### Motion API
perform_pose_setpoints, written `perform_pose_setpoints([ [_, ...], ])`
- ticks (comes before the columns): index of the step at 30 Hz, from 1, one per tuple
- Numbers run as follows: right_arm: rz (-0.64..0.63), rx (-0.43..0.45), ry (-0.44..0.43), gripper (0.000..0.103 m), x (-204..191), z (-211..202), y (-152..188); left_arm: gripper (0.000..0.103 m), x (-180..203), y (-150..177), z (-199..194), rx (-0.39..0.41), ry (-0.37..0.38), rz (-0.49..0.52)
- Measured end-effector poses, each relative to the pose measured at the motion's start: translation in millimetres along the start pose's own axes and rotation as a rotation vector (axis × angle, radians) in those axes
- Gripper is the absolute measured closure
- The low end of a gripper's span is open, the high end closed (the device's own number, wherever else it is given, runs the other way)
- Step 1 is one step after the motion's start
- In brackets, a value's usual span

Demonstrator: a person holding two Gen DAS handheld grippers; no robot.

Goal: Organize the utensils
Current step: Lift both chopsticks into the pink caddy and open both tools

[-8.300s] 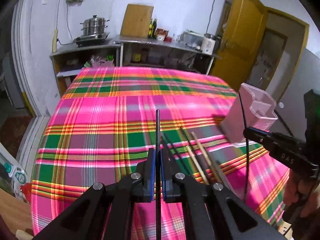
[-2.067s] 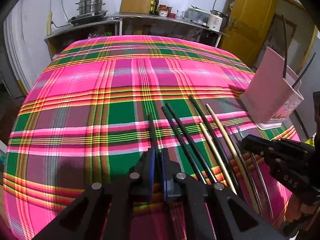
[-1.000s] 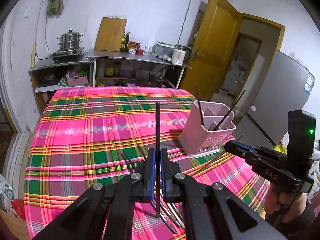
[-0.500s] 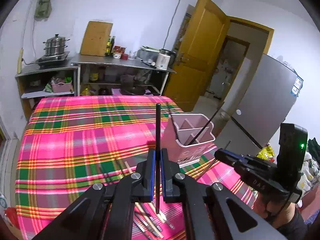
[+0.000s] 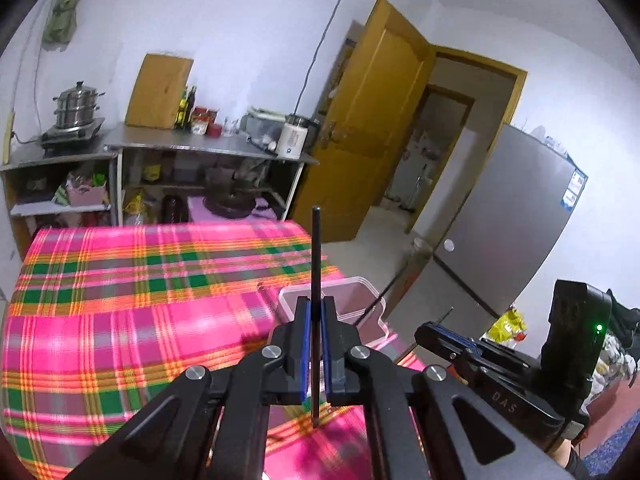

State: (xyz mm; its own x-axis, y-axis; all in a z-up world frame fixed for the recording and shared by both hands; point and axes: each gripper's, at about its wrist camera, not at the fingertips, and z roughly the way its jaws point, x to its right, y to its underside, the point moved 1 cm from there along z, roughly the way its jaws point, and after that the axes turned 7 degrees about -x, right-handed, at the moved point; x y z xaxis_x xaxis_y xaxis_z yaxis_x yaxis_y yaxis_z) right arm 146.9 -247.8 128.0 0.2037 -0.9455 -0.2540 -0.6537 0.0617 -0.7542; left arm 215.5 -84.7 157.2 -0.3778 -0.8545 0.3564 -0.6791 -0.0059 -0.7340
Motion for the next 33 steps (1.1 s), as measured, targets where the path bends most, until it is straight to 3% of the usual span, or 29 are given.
perform_pose_setpoints([
  [8, 0.014, 0.097, 0.021, 0.098, 11, -16, -40, 0.098, 12, -43, 6, 0.078, 0.019, 0.006],
  [15, 0.028, 0.107, 0.04, 0.098, 21, 0, -52, 0.098, 7, -49, 29, 0.09, 0.0, 0.004],
  [33, 0.073, -0.073, 0.066, 0.098, 41, 72, -14, 0.098, -19, -12, 81, -0.015, -0.048, 0.006],
])
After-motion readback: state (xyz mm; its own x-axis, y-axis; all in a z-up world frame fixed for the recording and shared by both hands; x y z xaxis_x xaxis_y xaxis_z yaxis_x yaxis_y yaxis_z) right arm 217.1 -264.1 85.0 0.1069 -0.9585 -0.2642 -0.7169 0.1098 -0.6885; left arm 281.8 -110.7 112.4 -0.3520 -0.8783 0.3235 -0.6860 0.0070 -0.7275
